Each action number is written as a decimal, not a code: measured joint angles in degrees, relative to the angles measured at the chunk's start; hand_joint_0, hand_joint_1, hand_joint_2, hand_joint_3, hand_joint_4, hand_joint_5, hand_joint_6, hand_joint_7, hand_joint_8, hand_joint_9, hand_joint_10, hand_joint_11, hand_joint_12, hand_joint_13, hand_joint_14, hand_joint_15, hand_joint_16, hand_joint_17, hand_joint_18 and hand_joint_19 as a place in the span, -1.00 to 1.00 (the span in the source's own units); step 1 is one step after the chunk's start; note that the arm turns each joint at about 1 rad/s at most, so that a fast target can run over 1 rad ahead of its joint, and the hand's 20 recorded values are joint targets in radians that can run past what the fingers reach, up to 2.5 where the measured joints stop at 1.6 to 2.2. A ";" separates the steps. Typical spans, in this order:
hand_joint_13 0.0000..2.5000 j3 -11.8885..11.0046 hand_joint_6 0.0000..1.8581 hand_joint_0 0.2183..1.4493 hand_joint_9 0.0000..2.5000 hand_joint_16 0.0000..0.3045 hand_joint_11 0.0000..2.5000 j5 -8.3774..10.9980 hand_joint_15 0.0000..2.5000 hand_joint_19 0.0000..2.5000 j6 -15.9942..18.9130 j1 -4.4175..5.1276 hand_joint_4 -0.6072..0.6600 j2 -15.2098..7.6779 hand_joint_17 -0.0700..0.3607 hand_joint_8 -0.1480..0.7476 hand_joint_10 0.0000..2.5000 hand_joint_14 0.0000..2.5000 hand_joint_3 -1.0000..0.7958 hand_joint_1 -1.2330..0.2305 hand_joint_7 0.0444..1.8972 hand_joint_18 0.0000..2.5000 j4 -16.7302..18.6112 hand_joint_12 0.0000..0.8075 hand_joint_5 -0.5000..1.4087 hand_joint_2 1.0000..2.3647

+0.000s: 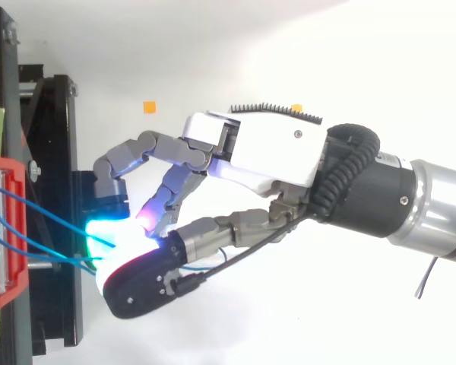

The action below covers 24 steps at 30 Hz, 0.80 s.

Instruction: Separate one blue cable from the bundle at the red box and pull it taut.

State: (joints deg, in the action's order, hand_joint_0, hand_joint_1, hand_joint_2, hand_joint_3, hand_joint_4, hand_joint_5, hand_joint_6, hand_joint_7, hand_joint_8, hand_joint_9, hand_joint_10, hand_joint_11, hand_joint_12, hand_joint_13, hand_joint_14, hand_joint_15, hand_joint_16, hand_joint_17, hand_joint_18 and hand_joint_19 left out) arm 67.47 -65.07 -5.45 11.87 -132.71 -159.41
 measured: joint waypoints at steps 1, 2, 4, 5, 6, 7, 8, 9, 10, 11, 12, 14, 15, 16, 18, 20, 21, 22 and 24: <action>-0.16 0.00 -0.09 -0.31 -0.06 -0.63 -0.06 0.01 -0.38 -0.35 0.00 0.00 0.07 0.00 -0.08 0.06 -0.98 -0.98 -0.31 -0.28 0.30 -0.30 0.03 0.04 -0.64 -0.98; -0.16 0.01 -0.08 -0.30 -0.06 -0.63 -0.06 0.01 -0.38 -0.35 0.00 0.00 0.07 0.00 -0.08 0.06 -0.98 -0.98 -0.28 -0.31 0.30 -0.31 0.06 0.05 -0.64 -0.98; -0.17 -0.02 -0.07 -0.25 -0.07 -0.63 -0.06 0.01 -0.38 -0.36 0.00 0.00 -0.01 0.00 -0.08 0.07 -0.98 -0.98 -0.24 -0.41 0.32 -0.31 0.07 0.03 -0.65 -0.98; -0.18 -0.01 -0.07 -0.21 -0.08 -0.63 -0.06 -0.02 -0.38 -0.37 0.00 0.00 -0.04 0.00 -0.08 0.06 -0.98 -0.98 -0.24 -0.46 0.36 -0.31 0.06 0.04 -0.66 -0.98; -0.17 -0.01 -0.06 -0.19 -0.09 -0.63 -0.06 -0.05 -0.38 -0.37 0.00 0.00 -0.06 0.00 -0.08 0.05 -0.98 -0.98 -0.25 -0.48 0.38 -0.31 0.04 0.04 -0.66 -0.98; -0.18 -0.01 -0.06 -0.14 -0.09 -0.63 -0.06 -0.08 -0.38 -0.38 0.00 0.00 -0.08 0.00 -0.08 0.05 -0.98 -0.98 -0.28 -0.52 0.42 -0.32 0.02 0.03 -0.67 -0.98; -0.19 -0.01 -0.05 -0.07 -0.10 -0.63 -0.05 -0.08 -0.39 -0.38 0.00 0.00 -0.10 0.00 -0.09 0.05 -0.98 -0.98 -0.38 -0.54 0.43 -0.33 0.01 0.02 -0.67 -0.99; -0.19 0.00 -0.05 -0.03 -0.12 -0.63 -0.06 -0.08 -0.39 -0.39 0.00 0.00 -0.11 0.00 -0.09 0.03 -0.97 -0.98 -0.44 -0.55 0.43 -0.34 0.00 0.01 -0.67 -1.00; -0.20 -0.01 -0.04 0.00 -0.12 -0.63 -0.06 -0.06 -0.39 -0.39 0.00 0.00 -0.11 0.00 -0.09 0.05 -0.97 -0.98 -0.44 -0.55 0.42 -0.34 0.00 0.00 -0.68 -1.00; -0.19 -0.01 -0.03 0.00 -0.11 -0.63 -0.07 -0.04 -0.39 -0.41 0.00 0.00 -0.10 0.00 -0.09 0.05 -0.98 -0.98 -0.44 -0.55 0.41 -0.34 0.03 0.00 -0.67 -1.00; -0.19 -0.01 -0.03 0.00 -0.11 -0.63 -0.06 -0.02 -0.39 -0.41 0.00 0.00 -0.09 0.00 -0.09 0.05 -0.97 -0.98 -0.44 -0.55 0.41 -0.33 0.05 0.00 -0.67 -1.00; -0.19 0.00 -0.02 -0.03 -0.11 -0.63 -0.06 0.00 -0.40 -0.43 0.00 0.00 -0.05 0.00 -0.09 0.06 -0.97 -0.98 -0.44 -0.56 0.39 -0.32 0.11 0.01 -0.67 -1.00; -0.19 0.00 -0.02 -0.05 -0.11 -0.64 -0.07 0.01 -0.40 -0.43 0.00 0.00 -0.01 0.00 -0.10 0.05 -0.97 -0.98 -0.44 -0.57 0.38 -0.32 0.12 0.00 -0.67 -1.00; -0.19 0.00 -0.02 -0.08 -0.11 -0.63 -0.06 0.02 -0.40 -0.43 0.00 0.00 0.03 0.00 -0.09 0.06 -0.97 -0.98 -0.44 -0.57 0.40 -0.31 0.12 0.00 -0.67 -1.00; -0.18 0.00 -0.02 -0.12 -0.09 -0.63 -0.04 0.04 -0.40 -0.43 0.00 0.00 0.06 0.00 -0.09 0.07 -0.97 -0.98 -0.44 -0.60 0.42 -0.31 0.11 0.00 -0.66 -1.00; -0.18 0.01 -0.02 -0.16 -0.08 -0.64 -0.05 0.07 -0.39 -0.43 0.00 0.01 0.08 0.00 -0.10 0.09 -0.97 -0.98 -0.44 -0.61 0.42 -0.31 0.12 0.01 -0.65 -1.00; -0.17 0.01 -0.02 -0.18 -0.08 -0.64 -0.04 0.08 -0.39 -0.43 0.00 0.03 0.09 0.00 -0.09 0.08 -0.97 -0.98 -0.44 -0.64 0.42 -0.30 0.12 0.01 -0.65 -1.00; -0.17 0.02 -0.02 -0.19 -0.08 -0.64 -0.05 0.06 -0.39 -0.42 0.00 0.03 0.10 0.00 -0.10 0.08 -0.97 -0.98 -0.44 -0.64 0.42 -0.30 0.10 0.01 -0.65 -1.00; -0.17 0.02 -0.02 -0.24 -0.07 -0.64 -0.04 0.01 -0.38 -0.41 0.00 0.03 0.10 0.00 -0.10 0.09 -0.97 -0.98 -0.44 -0.67 0.41 -0.30 0.02 0.01 -0.64 -1.00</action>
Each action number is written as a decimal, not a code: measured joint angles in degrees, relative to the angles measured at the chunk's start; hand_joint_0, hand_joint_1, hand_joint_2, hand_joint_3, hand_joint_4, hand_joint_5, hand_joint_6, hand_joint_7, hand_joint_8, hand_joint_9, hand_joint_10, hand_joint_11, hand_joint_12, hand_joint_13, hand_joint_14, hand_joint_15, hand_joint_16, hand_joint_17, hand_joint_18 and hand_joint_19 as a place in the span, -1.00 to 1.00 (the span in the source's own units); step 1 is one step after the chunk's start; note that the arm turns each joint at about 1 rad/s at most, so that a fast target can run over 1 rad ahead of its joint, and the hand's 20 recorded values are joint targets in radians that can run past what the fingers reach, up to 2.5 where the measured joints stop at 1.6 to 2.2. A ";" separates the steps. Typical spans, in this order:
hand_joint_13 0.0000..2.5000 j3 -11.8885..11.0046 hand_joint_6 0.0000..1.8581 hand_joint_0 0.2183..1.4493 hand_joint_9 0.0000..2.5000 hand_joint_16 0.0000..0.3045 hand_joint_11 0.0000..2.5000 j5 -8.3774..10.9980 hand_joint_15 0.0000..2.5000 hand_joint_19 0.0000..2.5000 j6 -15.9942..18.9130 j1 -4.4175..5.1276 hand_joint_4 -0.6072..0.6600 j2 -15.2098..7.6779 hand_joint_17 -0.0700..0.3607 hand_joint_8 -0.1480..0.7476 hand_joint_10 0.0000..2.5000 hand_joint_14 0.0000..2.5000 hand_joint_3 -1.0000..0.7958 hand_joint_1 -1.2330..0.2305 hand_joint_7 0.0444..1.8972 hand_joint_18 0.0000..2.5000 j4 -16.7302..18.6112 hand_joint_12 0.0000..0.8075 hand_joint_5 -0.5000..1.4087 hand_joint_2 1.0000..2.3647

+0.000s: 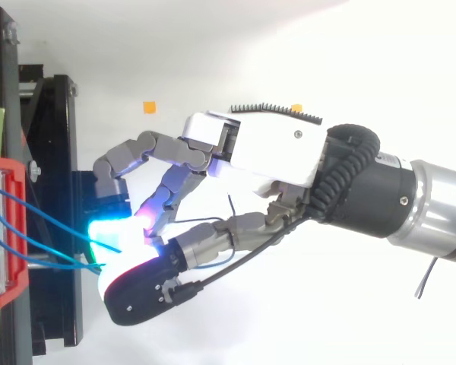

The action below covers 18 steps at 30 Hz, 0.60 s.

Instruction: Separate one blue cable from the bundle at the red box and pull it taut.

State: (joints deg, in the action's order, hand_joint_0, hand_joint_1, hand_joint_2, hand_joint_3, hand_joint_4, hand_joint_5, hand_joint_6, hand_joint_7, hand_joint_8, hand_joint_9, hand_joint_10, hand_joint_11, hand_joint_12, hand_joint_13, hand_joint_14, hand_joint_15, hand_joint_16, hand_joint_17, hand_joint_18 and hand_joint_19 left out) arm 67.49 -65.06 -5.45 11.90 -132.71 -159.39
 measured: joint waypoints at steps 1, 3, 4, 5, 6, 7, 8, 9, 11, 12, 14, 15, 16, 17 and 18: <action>-0.17 0.00 -0.02 -0.26 -0.06 -0.64 -0.03 -0.02 -0.38 -0.41 0.00 0.00 0.10 0.00 -0.10 0.09 -0.97 -0.98 -0.44 -0.67 0.40 -0.30 -0.06 0.01 -0.63 -1.00; -0.16 0.00 -0.02 -0.29 -0.06 -0.64 -0.04 -0.04 -0.38 -0.41 0.00 -0.01 0.12 0.00 -0.10 0.09 -0.97 -0.98 -0.44 -0.68 0.39 -0.30 -0.21 0.01 -0.63 -1.00; -0.16 0.00 -0.02 -0.31 -0.05 -0.64 -0.04 -0.05 -0.38 -0.41 0.00 -0.01 0.12 0.00 -0.10 0.10 -0.97 -0.98 -0.44 -0.70 0.38 -0.30 -0.24 0.02 -0.63 -1.00; -0.16 0.01 -0.02 -0.32 -0.05 -0.64 -0.04 -0.06 -0.38 -0.41 0.00 -0.02 0.13 0.00 -0.10 0.09 -0.97 -0.98 -0.44 -0.70 0.38 -0.30 -0.27 0.01 -0.63 -1.00; -0.16 0.01 -0.02 -0.34 -0.05 -0.64 -0.04 -0.06 -0.38 -0.41 0.00 -0.01 0.12 0.00 -0.10 0.09 -0.97 -0.98 -0.44 -0.70 0.37 -0.29 -0.28 0.02 -0.63 -1.00; -0.16 0.00 -0.02 -0.35 -0.05 -0.64 -0.03 -0.06 -0.38 -0.41 0.00 0.00 0.13 0.00 -0.10 0.10 -0.97 -0.98 -0.44 -0.70 0.37 -0.29 -0.28 0.01 -0.62 -1.00; -0.16 0.00 -0.02 -0.37 -0.05 -0.64 -0.03 -0.06 -0.38 -0.41 0.00 0.00 0.13 0.01 -0.10 0.09 -0.97 -0.98 -0.44 -0.70 0.37 -0.29 -0.27 0.01 -0.62 -1.00; -0.16 0.00 -0.03 -0.37 -0.04 -0.64 -0.03 -0.07 -0.38 -0.41 0.00 -0.01 0.13 0.01 -0.10 0.09 -0.97 -0.98 -0.44 -0.70 0.38 -0.29 -0.26 0.01 -0.62 -1.00; -0.15 0.00 -0.02 -0.44 -0.04 -0.63 -0.04 -0.10 -0.37 -0.41 0.00 -0.05 0.13 0.00 -0.09 0.11 -0.97 -0.98 -0.44 -0.69 0.36 -0.29 -0.27 0.03 -0.62 -1.00; -0.15 0.00 -0.03 -0.47 -0.04 -0.62 -0.03 -0.12 -0.38 -0.40 0.00 -0.07 0.14 0.00 -0.08 0.11 -0.98 -0.98 -0.44 -0.68 0.36 -0.28 -0.30 0.05 -0.62 -1.00; -0.14 0.00 -0.03 -0.53 -0.03 -0.61 -0.04 -0.13 -0.39 -0.41 0.00 -0.06 0.15 0.00 -0.05 0.14 -0.98 -0.98 -0.44 -0.63 0.33 -0.27 -0.35 0.08 -0.62 -1.00; -0.14 0.00 -0.03 -0.56 -0.03 -0.60 -0.04 -0.14 -0.39 -0.41 0.00 -0.04 0.15 0.00 -0.04 0.14 -0.98 -0.98 -0.44 -0.59 0.33 -0.26 -0.36 0.09 -0.62 -1.00; -0.13 0.00 -0.04 -0.59 -0.03 -0.59 -0.05 -0.14 -0.39 -0.41 0.00 -0.03 0.16 0.00 -0.02 0.15 -0.98 -0.98 -0.44 -0.53 0.28 -0.25 -0.37 0.11 -0.62 -1.00; -0.13 0.00 -0.04 -0.59 -0.02 -0.59 -0.05 -0.15 -0.39 -0.41 0.00 -0.03 0.16 0.00 -0.02 0.16 -0.98 -0.98 -0.44 -0.50 0.27 -0.25 -0.34 0.10 -0.62 -1.00; -0.13 0.00 -0.04 -0.58 -0.02 -0.59 -0.05 -0.13 -0.38 -0.41 0.00 -0.03 0.16 0.00 -0.02 0.14 -0.98 -0.98 -0.44 -0.48 0.25 -0.25 -0.31 0.09 -0.62 -1.00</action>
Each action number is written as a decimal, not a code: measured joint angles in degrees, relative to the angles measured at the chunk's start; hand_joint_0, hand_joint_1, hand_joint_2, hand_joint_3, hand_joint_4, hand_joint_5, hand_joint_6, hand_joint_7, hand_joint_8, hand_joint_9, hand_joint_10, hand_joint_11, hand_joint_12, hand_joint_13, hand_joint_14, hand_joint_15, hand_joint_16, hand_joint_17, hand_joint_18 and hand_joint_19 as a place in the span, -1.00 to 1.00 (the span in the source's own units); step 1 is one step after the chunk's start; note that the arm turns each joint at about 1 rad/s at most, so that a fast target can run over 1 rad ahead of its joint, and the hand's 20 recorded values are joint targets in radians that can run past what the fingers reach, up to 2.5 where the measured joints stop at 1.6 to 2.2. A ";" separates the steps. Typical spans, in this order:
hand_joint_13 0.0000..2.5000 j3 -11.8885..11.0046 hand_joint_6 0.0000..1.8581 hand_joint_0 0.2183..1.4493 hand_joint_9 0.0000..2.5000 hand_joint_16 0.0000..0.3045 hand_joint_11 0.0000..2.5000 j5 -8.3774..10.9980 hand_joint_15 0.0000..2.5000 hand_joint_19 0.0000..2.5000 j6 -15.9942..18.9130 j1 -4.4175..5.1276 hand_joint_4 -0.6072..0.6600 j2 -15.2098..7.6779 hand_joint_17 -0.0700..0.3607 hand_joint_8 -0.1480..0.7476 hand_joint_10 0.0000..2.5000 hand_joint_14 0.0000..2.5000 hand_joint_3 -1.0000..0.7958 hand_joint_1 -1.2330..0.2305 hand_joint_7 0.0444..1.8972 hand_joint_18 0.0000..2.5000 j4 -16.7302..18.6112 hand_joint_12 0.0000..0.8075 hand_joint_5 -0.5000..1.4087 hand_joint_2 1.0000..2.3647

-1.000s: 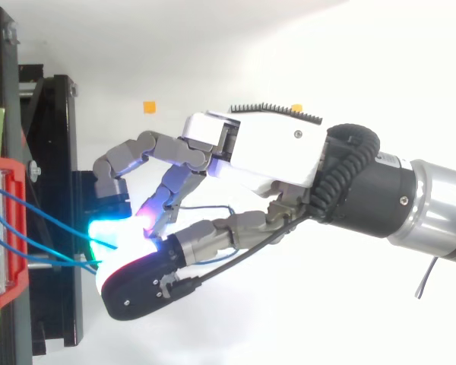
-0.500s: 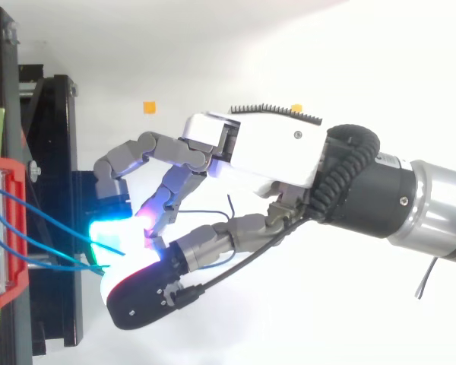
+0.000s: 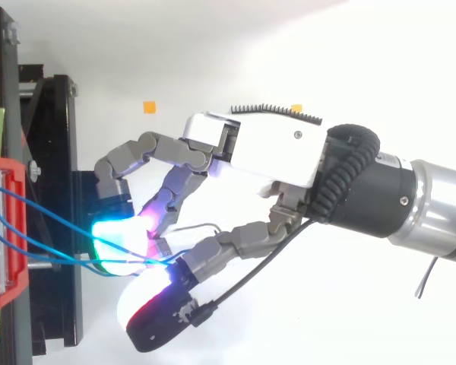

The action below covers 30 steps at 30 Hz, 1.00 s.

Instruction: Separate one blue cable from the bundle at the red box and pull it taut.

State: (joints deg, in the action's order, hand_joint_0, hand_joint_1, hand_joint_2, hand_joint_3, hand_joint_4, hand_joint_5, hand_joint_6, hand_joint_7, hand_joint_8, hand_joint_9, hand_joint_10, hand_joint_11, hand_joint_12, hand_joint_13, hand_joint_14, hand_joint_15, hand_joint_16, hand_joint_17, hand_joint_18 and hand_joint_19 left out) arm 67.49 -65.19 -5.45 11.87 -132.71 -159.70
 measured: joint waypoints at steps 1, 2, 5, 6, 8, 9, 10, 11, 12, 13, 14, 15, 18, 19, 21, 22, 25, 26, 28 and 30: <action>-0.13 0.00 -0.05 -0.55 -0.01 -0.60 -0.06 0.03 -0.39 -0.40 0.00 0.01 0.16 0.00 -0.03 0.14 -0.98 -0.98 -0.44 -0.43 0.27 -0.25 0.02 0.10 -0.62 -1.00; -0.13 0.00 -0.05 -0.54 -0.01 -0.60 -0.05 0.05 -0.39 -0.40 0.00 0.01 0.15 0.00 -0.04 0.14 -0.98 -0.98 -0.44 -0.39 0.28 -0.25 0.02 0.10 -0.62 -1.00; -0.12 0.00 -0.05 -0.56 0.00 -0.59 -0.06 0.04 -0.39 -0.40 0.00 0.01 0.15 0.00 -0.03 0.14 -0.98 -0.98 -0.44 -0.35 0.27 -0.25 -0.03 0.11 -0.62 -1.00; -0.12 -0.02 -0.05 -0.57 0.00 -0.59 -0.06 0.03 -0.39 -0.40 0.00 0.01 0.15 0.00 -0.02 0.15 -0.98 -0.98 -0.44 -0.33 0.27 -0.24 -0.05 0.11 -0.62 -1.00; -0.12 -0.04 -0.05 -0.59 0.01 -0.58 -0.06 0.01 -0.39 -0.40 0.00 0.01 0.15 0.00 -0.01 0.16 -0.98 -0.98 -0.44 -0.28 0.26 -0.24 -0.07 0.12 -0.62 -1.00; -0.12 -0.05 -0.05 -0.59 0.01 -0.58 -0.06 0.00 -0.39 -0.40 0.00 0.02 0.16 0.00 -0.01 0.16 -0.98 -0.98 -0.44 -0.27 0.26 -0.24 -0.07 0.13 -0.62 -1.00; -0.12 -0.05 -0.05 -0.57 0.01 -0.59 -0.06 -0.01 -0.39 -0.40 0.00 0.02 0.15 0.00 -0.02 0.15 -0.98 -0.98 -0.44 -0.24 0.25 -0.24 -0.08 0.11 -0.62 -1.00; -0.12 -0.05 -0.06 -0.52 0.01 -0.60 -0.05 0.00 -0.39 -0.39 0.00 0.03 0.15 0.00 -0.04 0.13 -0.98 -0.98 -0.44 -0.18 0.27 -0.26 -0.08 0.09 -0.62 -1.00; -0.12 -0.06 -0.06 -0.50 0.01 -0.61 -0.06 0.01 -0.39 -0.38 0.00 0.05 0.14 -0.01 -0.06 0.11 -0.98 -0.98 -0.44 -0.16 0.29 -0.27 -0.07 0.07 -0.62 -1.00; -0.12 -0.06 -0.06 -0.43 0.03 -0.63 -0.05 0.04 -0.38 -0.37 0.00 0.05 0.09 0.00 -0.09 0.09 -0.97 -0.98 -0.44 -0.14 0.35 -0.27 -0.03 0.04 -0.61 -1.00; -0.13 -0.07 -0.06 -0.39 0.02 -0.64 -0.04 0.08 -0.37 -0.37 0.00 0.04 0.06 0.00 -0.10 0.08 -0.97 -0.98 -0.44 -0.14 0.37 -0.27 0.00 0.03 -0.61 -1.00; -0.13 -0.07 -0.06 -0.36 0.03 -0.64 -0.04 0.13 -0.38 -0.37 0.00 0.05 0.04 0.00 -0.10 0.08 -0.97 -0.98 -0.44 -0.15 0.37 -0.28 0.06 0.03 -0.61 -1.00; -0.12 -0.10 -0.05 -0.29 0.05 -0.64 -0.03 0.33 -0.37 -0.37 -0.01 0.05 0.05 0.00 -0.11 0.09 -0.97 -0.98 -0.36 -0.29 0.41 -0.28 0.47 0.02 -0.60 -0.99; -0.12 -0.10 -0.05 -0.29 0.04 -0.64 -0.02 0.40 -0.37 -0.37 -0.01 0.08 0.06 -0.01 -0.10 0.08 -0.97 -0.98 -0.31 -0.35 0.41 -0.28 0.60 0.04 -0.60 -0.98; -0.13 -0.11 -0.04 -0.25 0.01 -0.64 -0.02 0.51 -0.38 -0.37 -0.01 0.13 0.03 0.00 -0.10 0.08 -0.97 -0.98 -0.27 -0.45 0.42 -0.27 0.82 0.03 -0.61 -0.98; -0.13 -0.10 -0.04 -0.22 0.01 -0.64 -0.02 0.53 -0.38 -0.38 -0.01 0.14 0.00 0.00 -0.10 0.08 -0.97 -0.98 -0.27 -0.49 0.43 -0.27 0.87 0.03 -0.62 -0.98; -0.14 -0.10 -0.04 -0.08 0.00 -0.64 -0.02 0.52 -0.38 -0.38 0.00 0.15 -0.19 -0.01 -0.11 0.06 -0.97 -0.98 -0.40 -0.57 0.51 -0.30 0.90 0.02 -0.62 -0.99; -0.15 -0.10 -0.04 -0.06 0.00 -0.64 -0.03 0.49 -0.37 -0.38 0.00 0.16 -0.22 -0.01 -0.11 0.06 -0.97 -0.98 -0.43 -0.58 0.52 -0.30 0.85 0.00 -0.62 -1.00; -0.15 -0.10 -0.05 -0.03 0.01 -0.65 -0.01 0.49 -0.38 -0.40 0.00 0.16 -0.27 0.00 -0.12 0.04 -0.97 -0.98 -0.44 -0.59 0.71 -0.30 0.68 0.00 -0.63 -1.00; -0.15 -0.10 -0.03 -0.04 0.01 -0.65 -0.01 0.47 -0.38 -0.40 0.00 0.17 -0.29 0.00 -0.12 0.05 -0.97 -0.98 -0.44 -0.60 0.70 -0.29 0.54 -0.01 -0.63 -1.00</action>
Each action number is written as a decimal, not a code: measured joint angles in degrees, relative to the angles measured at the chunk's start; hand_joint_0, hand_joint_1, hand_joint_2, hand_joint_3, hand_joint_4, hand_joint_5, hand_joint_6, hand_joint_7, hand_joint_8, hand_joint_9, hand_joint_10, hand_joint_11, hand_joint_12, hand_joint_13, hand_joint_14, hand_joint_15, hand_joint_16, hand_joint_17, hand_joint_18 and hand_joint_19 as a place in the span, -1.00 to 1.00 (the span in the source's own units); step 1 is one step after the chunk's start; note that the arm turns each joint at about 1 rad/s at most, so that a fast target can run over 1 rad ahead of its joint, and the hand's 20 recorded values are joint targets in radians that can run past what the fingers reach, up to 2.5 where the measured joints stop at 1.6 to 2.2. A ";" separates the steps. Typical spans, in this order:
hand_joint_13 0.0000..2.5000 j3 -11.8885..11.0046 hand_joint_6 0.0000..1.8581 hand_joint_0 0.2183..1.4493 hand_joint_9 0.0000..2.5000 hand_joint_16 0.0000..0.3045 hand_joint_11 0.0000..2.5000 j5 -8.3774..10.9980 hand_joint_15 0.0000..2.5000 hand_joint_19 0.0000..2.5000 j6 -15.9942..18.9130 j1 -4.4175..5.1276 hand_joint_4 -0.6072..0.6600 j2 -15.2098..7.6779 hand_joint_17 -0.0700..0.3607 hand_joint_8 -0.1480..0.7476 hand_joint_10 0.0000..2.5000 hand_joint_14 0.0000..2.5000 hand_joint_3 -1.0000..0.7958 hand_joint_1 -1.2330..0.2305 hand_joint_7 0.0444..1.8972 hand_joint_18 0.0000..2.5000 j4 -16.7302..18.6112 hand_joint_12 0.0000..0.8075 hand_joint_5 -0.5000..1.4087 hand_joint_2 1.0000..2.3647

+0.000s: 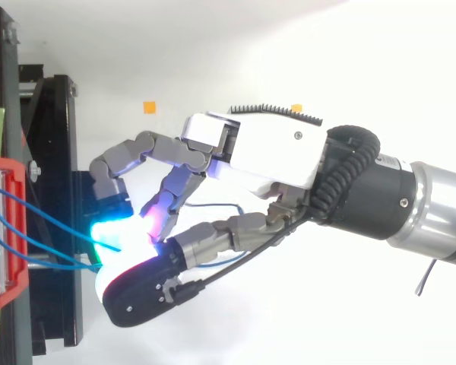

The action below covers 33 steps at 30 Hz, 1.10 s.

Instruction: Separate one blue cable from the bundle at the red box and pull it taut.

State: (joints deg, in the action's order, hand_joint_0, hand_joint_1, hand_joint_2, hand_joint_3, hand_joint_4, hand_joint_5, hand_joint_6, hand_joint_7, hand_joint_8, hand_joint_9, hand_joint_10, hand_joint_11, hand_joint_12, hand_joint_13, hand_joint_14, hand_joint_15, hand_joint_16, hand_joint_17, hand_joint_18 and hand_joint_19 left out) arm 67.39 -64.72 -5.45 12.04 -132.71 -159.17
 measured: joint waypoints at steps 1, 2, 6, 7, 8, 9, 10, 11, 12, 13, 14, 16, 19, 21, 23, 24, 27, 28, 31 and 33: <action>-0.15 0.00 -0.02 -0.06 0.00 -0.65 0.00 -0.04 -0.38 -0.41 0.00 -0.03 -0.27 0.00 -0.12 0.05 -0.97 -0.98 -0.44 -0.62 0.65 -0.29 -0.09 -0.01 -0.63 -1.00; -0.16 0.00 -0.02 -0.08 0.00 -0.65 -0.01 -0.09 -0.38 -0.41 0.00 -0.08 -0.24 0.00 -0.12 0.05 -0.97 -0.98 -0.44 -0.62 0.62 -0.30 -0.14 0.00 -0.63 -1.00; -0.17 0.01 -0.02 -0.15 -0.01 -0.65 -0.01 -0.46 -0.37 -0.41 0.03 -0.14 -0.10 0.00 -0.12 0.05 -0.97 -0.98 -0.44 -0.69 0.52 -0.30 -0.79 -0.01 -0.62 -1.00; -0.17 0.01 -0.02 -0.17 -0.01 -0.65 -0.01 -0.52 -0.38 -0.41 0.09 -0.10 -0.07 0.00 -0.12 0.06 -0.97 -0.98 -0.44 -0.71 0.50 -0.30 -1.23 0.00 -0.62 -1.00; -0.17 0.01 -0.02 -0.18 -0.01 -0.65 -0.01 -0.58 -0.38 -0.41 0.18 -0.07 -0.06 0.00 -0.12 0.06 -0.97 -0.98 -0.44 -0.72 0.49 -0.30 -1.63 -0.01 -0.62 -1.00; -0.17 0.02 -0.02 -0.20 -0.01 -0.65 -0.01 -0.63 -0.38 -0.41 0.29 -0.04 -0.03 0.00 -0.12 0.06 -0.97 -0.98 -0.44 -0.74 0.48 -0.30 -1.99 -0.01 -0.61 -1.00; -0.17 0.02 -0.02 -0.21 -0.01 -0.65 -0.01 -0.65 -0.37 -0.41 0.36 -0.02 -0.01 0.00 -0.12 0.08 -0.97 -0.98 -0.44 -0.76 0.47 -0.31 -2.14 0.00 -0.61 -1.00; -0.17 0.02 -0.02 -0.23 -0.01 -0.65 -0.01 -0.66 -0.38 -0.41 0.41 -0.01 -0.01 0.00 -0.12 0.06 -0.97 -0.98 -0.44 -0.77 0.48 -0.30 -2.21 0.00 -0.61 -1.00; -0.17 0.02 -0.02 -0.23 -0.01 -0.65 0.00 -0.67 -0.38 -0.41 0.46 -0.01 0.00 0.00 -0.12 0.07 -0.97 -0.98 -0.44 -0.76 0.47 -0.31 -2.23 0.00 -0.61 -1.00; -0.17 0.02 -0.02 -0.24 0.00 -0.65 -0.01 -0.69 -0.37 -0.41 0.48 -0.01 0.01 0.00 -0.12 0.06 -0.97 -0.98 -0.44 -0.76 0.47 -0.31 -2.23 0.00 -0.61 -1.00; -0.17 0.02 -0.02 -0.24 0.00 -0.65 -0.01 -0.71 -0.38 -0.40 0.49 -0.01 0.01 0.00 -0.12 0.07 -0.97 -0.97 -0.44 -0.77 0.47 -0.31 -2.22 0.01 -0.61 -1.00; -0.17 0.02 -0.03 -0.26 0.00 -0.65 -0.01 -0.70 -0.38 -0.41 0.51 0.00 0.03 0.00 -0.12 0.06 -0.97 -0.97 -0.44 -0.77 0.48 -0.31 -2.17 0.00 -0.61 -1.00; -0.17 0.02 -0.03 -0.30 -0.01 -0.65 -0.01 -0.66 -0.37 -0.40 0.53 0.02 0.03 0.02 -0.12 0.07 -0.97 -0.98 -0.44 -0.79 0.49 -0.31 -2.14 0.01 -0.61 -1.00; -0.18 0.02 -0.03 -0.32 -0.02 -0.65 -0.01 -0.68 -0.37 -0.40 0.53 0.01 0.03 0.01 -0.11 0.06 -0.97 -0.98 -0.44 -0.80 0.49 -0.31 -2.12 0.01 -0.61 -1.00; -0.19 0.02 -0.03 -0.33 -0.02 -0.65 -0.01 -0.69 -0.38 -0.41 0.55 0.01 0.04 0.00 -0.11 0.07 -0.97 -0.97 -0.44 -0.80 0.49 -0.31 -2.12 0.01 -0.61 -1.00; -0.19 0.02 -0.03 -0.33 -0.03 -0.64 -0.01 -0.69 -0.38 -0.41 0.55 0.01 0.04 0.01 -0.11 0.07 -0.97 -0.98 -0.44 -0.80 0.48 -0.31 -2.12 0.02 -0.61 -1.00; -0.19 0.02 -0.03 -0.41 -0.03 -0.64 -0.03 -0.69 -0.38 -0.41 0.54 0.01 0.05 0.00 -0.10 0.08 -0.97 -0.98 -0.44 -0.80 0.48 -0.31 -2.11 0.02 -0.61 -1.00; -0.18 0.02 -0.02 -0.47 -0.03 -0.63 -0.03 -0.69 -0.38 -0.41 0.54 0.01 0.05 0.00 -0.08 0.09 -0.97 -0.98 -0.44 -0.78 0.47 -0.30 -2.11 0.05 -0.61 -1.00; -0.16 0.02 -0.02 -0.62 0.00 -0.58 -0.05 -0.66 -0.38 -0.42 0.53 0.01 0.06 0.00 -0.01 0.16 -0.97 -0.98 -0.44 -0.66 0.38 -0.25 -2.09 0.12 -0.61 -1.00; -0.14 0.02 -0.03 -0.68 0.02 -0.56 -0.04 -0.61 -0.39 -0.42 0.53 0.01 0.07 0.01 0.03 0.20 -0.98 -0.98 -0.44 -0.55 0.31 -0.23 -2.06 0.17 -0.60 -1.00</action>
State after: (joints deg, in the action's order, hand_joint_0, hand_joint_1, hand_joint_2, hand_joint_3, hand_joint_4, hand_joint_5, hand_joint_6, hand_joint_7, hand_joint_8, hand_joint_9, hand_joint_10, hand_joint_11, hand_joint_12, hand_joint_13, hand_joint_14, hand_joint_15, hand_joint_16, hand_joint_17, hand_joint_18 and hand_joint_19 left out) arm 67.41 -65.33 -4.92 12.05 -132.71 -161.23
